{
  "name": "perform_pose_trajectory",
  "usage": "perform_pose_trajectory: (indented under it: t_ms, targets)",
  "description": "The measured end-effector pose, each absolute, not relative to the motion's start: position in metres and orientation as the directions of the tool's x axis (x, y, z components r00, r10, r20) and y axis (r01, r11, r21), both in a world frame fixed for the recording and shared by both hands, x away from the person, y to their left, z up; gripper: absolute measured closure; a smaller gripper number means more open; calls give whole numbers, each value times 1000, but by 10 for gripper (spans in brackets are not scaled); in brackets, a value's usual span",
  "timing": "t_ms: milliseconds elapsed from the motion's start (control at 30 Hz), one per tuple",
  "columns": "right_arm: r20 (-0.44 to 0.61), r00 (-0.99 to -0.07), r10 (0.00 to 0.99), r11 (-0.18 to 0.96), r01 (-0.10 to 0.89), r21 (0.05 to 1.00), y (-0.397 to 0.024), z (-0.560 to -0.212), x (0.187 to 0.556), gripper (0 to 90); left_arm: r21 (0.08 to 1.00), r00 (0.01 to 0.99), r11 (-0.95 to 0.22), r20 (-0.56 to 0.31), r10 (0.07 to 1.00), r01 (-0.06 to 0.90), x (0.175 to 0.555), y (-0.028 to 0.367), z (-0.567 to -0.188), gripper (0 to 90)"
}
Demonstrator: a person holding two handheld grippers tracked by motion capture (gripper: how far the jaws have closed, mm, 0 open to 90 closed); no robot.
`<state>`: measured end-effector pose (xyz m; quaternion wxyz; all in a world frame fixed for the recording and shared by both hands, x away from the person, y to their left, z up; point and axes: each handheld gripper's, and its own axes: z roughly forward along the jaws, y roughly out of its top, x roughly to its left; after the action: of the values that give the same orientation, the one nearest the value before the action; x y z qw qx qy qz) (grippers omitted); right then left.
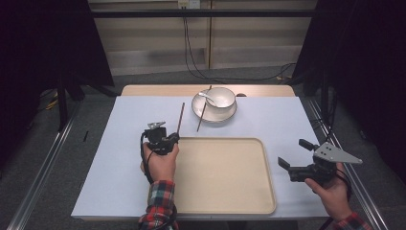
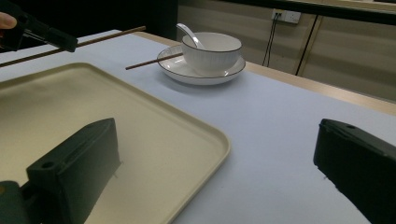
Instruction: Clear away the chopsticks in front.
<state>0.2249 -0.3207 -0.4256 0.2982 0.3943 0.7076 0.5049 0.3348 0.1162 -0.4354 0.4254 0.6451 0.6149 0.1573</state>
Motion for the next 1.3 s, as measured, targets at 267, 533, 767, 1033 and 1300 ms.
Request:
perform_pose_trajectory:
  t_ms: [267, 533, 767, 1033, 1300]
  targets:
    - [-32, -515, 856, 188, 252, 949, -320, -426, 225, 0, 751, 178, 92, -271, 946, 654, 313, 128, -438, 855]
    - [-30, -521, 853, 189, 254, 948, -319, -426, 224, 0, 763, 166, 98, -262, 951, 639, 291, 139, -434, 855]
    - [-31, -517, 856, 190, 257, 948, -319, -426, 223, 0, 764, 167, 99, -263, 950, 638, 275, 139, -431, 854]
    - [-35, -517, 855, 190, 250, 949, -319, -426, 224, 0, 763, 158, 109, -268, 950, 637, 255, 144, -433, 854]
    - [-45, -518, 854, 200, 247, 948, -317, -426, 223, 0, 759, 157, 106, -266, 951, 642, 246, 144, -434, 854]
